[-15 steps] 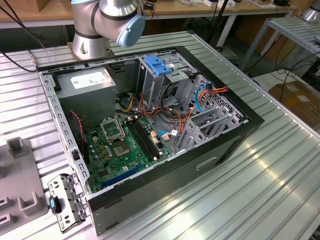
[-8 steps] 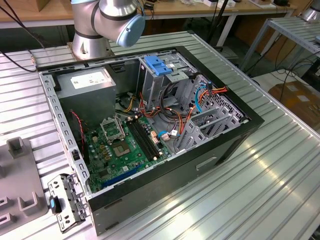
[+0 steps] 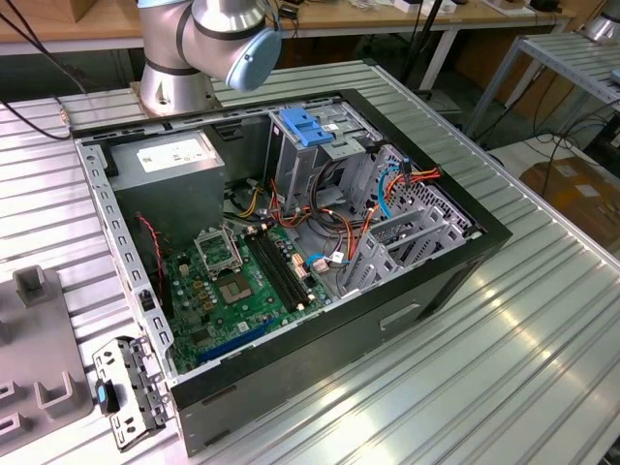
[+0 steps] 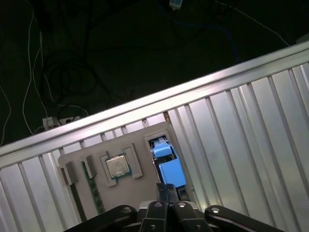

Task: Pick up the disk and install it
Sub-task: 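Pick up the disk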

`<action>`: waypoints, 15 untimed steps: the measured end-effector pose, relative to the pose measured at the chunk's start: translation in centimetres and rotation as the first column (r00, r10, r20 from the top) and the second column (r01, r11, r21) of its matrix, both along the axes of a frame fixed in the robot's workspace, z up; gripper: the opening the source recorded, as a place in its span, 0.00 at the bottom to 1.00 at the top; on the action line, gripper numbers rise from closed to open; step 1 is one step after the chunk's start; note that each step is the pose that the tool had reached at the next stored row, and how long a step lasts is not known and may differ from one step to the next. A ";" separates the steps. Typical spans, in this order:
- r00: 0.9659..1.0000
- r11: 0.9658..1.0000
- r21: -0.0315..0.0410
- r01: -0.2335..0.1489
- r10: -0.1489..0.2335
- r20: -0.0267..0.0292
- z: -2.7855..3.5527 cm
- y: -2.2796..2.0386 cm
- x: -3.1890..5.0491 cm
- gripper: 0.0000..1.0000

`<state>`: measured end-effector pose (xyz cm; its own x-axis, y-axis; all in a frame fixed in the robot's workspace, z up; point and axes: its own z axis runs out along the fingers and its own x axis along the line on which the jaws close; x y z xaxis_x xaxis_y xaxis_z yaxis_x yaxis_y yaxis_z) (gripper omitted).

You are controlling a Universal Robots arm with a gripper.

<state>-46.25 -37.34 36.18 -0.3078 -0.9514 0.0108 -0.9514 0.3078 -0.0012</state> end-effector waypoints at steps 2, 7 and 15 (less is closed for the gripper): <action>1.000 1.000 0.004 -0.022 0.022 0.000 -0.14 0.00 -0.02 0.11; 0.999 0.999 0.011 -0.046 0.046 0.000 -0.76 -0.01 -0.21 0.29; 0.992 0.992 0.019 -0.126 0.126 0.001 -1.86 0.00 -0.48 0.60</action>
